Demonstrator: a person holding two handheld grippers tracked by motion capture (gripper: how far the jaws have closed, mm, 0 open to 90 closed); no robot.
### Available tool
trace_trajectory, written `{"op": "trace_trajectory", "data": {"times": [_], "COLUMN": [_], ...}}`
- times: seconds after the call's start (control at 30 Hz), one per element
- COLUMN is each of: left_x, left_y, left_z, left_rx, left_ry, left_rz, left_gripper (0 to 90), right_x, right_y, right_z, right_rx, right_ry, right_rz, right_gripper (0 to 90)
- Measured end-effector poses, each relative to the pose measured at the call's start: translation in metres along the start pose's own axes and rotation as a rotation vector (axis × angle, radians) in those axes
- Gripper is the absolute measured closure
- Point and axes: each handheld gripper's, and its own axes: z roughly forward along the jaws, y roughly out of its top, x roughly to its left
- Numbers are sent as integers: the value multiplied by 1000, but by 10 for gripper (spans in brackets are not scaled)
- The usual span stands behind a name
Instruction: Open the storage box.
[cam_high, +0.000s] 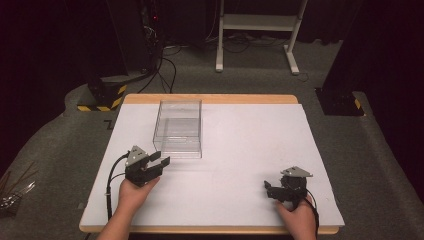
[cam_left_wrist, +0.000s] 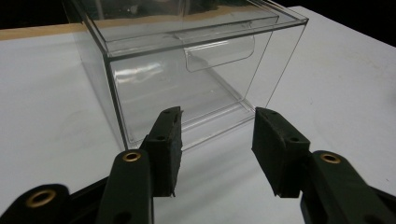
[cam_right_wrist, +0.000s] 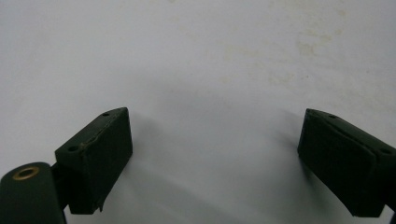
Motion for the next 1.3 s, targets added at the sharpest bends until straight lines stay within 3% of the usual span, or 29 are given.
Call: {"op": "trace_trajectory", "data": {"times": [0.33, 0.43, 0.83, 1.13, 1.3], "left_x": [6, 9, 17, 24, 25], "left_y": [8, 11, 12, 9, 11], "left_z": [15, 19, 31, 37, 39], "left_rx": [-10, -26, -63, -79, -99], "left_ry": [3, -35, -65, -114, -125], "left_rz": [-3, -18, -49, -31, -53], "left_gripper": [472, 452, 469, 489, 481], "right_x": [0, 0, 0, 0, 0], "right_y": [0, 0, 0, 0, 0], "right_z": [0, 0, 0, 0, 0], "right_rx": [0, -1, -1, 0, 0], "right_ry": [0, 0, 0, 0, 0], "right_rz": [0, -2, -2, -1, -1], "right_gripper": [99, 99, 99, 99, 99]}}
